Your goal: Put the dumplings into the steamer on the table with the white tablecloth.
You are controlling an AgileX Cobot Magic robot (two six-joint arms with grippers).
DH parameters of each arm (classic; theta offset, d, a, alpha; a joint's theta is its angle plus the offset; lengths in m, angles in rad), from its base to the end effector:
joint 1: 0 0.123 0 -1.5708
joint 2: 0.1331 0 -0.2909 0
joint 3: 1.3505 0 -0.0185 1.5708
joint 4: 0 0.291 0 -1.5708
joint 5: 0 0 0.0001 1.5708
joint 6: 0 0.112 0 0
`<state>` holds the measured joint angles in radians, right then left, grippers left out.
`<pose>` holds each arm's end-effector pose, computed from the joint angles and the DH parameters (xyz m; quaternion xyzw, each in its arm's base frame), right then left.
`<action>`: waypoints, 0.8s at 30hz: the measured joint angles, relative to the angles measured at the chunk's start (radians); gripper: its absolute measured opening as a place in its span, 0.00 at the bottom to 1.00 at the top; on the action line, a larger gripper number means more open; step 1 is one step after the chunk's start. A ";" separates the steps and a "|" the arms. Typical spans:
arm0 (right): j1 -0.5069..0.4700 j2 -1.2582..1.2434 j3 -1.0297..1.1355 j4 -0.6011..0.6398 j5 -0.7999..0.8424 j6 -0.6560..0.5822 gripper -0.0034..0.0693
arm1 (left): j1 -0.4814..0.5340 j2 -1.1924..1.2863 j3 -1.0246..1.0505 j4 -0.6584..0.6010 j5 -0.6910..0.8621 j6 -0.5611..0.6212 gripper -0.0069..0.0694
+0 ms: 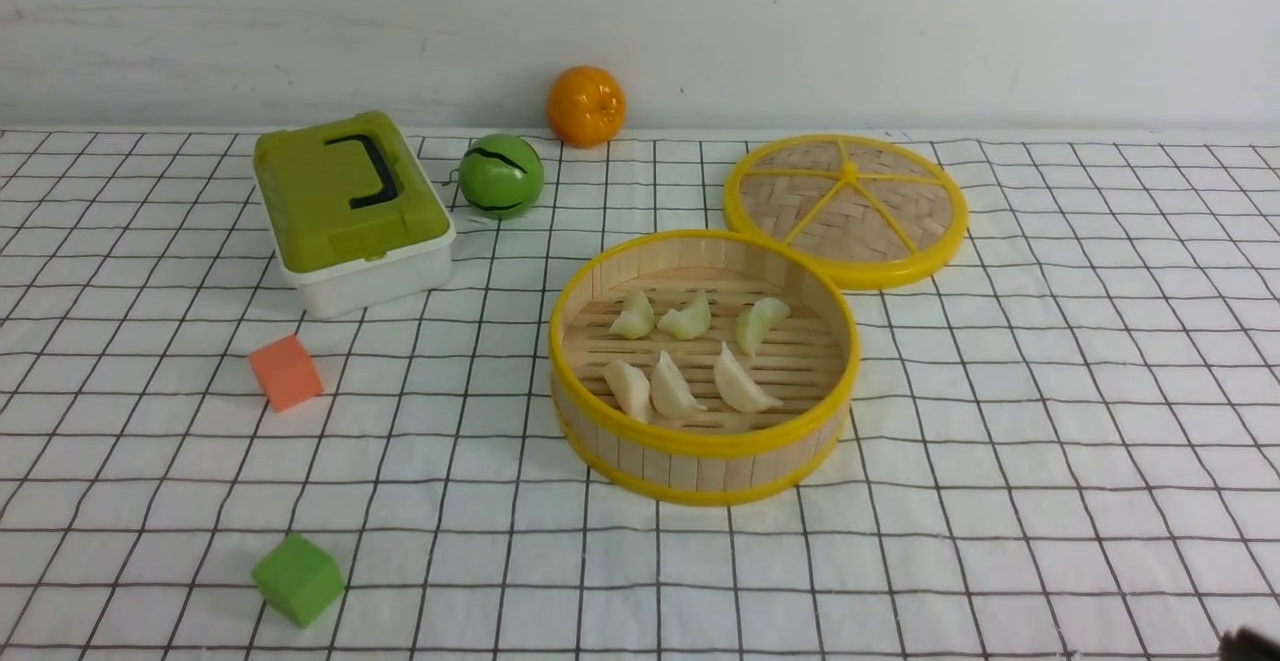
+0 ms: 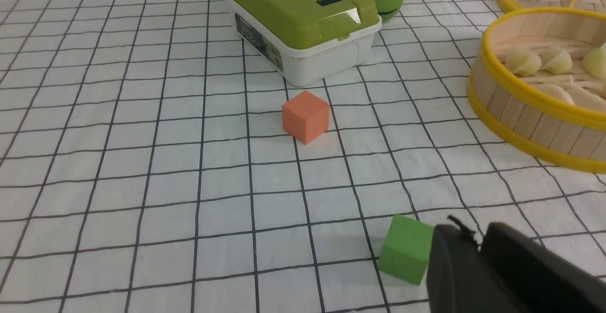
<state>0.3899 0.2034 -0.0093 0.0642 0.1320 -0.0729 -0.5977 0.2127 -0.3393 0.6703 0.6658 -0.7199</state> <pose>0.1157 0.0486 0.1798 -0.1584 0.7701 0.1201 0.6061 0.1104 -0.0231 0.2671 0.0623 0.8057 -0.0621 0.5857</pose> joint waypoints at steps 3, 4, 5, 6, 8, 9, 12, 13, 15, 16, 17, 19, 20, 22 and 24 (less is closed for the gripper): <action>0.000 -0.035 0.033 0.010 0.048 0.012 0.05 | 0.000 0.000 0.000 0.000 0.000 0.000 0.20; 0.000 -0.044 0.036 0.011 0.084 0.013 0.05 | 0.000 0.000 0.000 0.000 0.000 0.000 0.21; 0.000 -0.045 0.036 0.010 0.099 0.014 0.05 | 0.000 0.000 0.000 -0.001 0.000 0.000 0.21; 0.000 -0.050 0.036 0.008 0.107 0.014 0.05 | 0.000 0.000 0.000 -0.001 0.000 0.000 0.21; -0.007 -0.066 0.037 0.003 0.121 0.014 0.05 | 0.000 0.000 0.000 -0.001 0.000 0.000 0.21; -0.024 -0.083 0.037 0.003 0.138 0.014 0.05 | 0.000 0.000 0.000 -0.001 0.000 0.000 0.21; -0.090 -0.131 0.037 0.001 0.186 0.014 0.05 | 0.000 0.000 0.000 -0.001 0.000 0.000 0.21; -0.123 -0.154 0.037 0.002 0.206 0.014 0.05 | 0.000 0.000 0.000 -0.001 0.000 0.000 0.21; -0.203 -0.200 0.033 0.003 0.230 0.014 0.05 | 0.000 0.000 0.000 -0.001 0.001 0.000 0.22; -0.210 -0.202 0.033 0.003 0.230 0.014 0.05 | 0.000 0.000 0.000 -0.001 0.002 0.000 0.22; -0.266 -0.213 0.031 0.003 0.240 0.014 0.05 | 0.000 0.000 0.000 -0.002 -0.001 0.000 0.22; -0.332 -0.214 0.030 0.003 0.247 0.017 0.05 | 0.000 0.000 0.000 -0.003 0.002 0.000 0.23; -0.337 -0.214 0.030 0.003 0.248 0.017 0.05 | 0.000 0.000 0.000 -0.003 0.002 0.000 0.23; -0.384 -0.214 0.029 0.003 0.249 0.028 0.05 | 0.000 0.000 0.000 -0.004 0.001 0.000 0.23; -0.421 -0.214 0.029 0.003 0.251 0.034 0.05 | 0.000 0.000 0.000 -0.004 0.001 0.000 0.23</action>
<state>-0.0312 -0.0109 0.0194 0.0675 0.3833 -0.0386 -0.5977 0.2127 -0.3393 0.6666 0.6664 -0.7199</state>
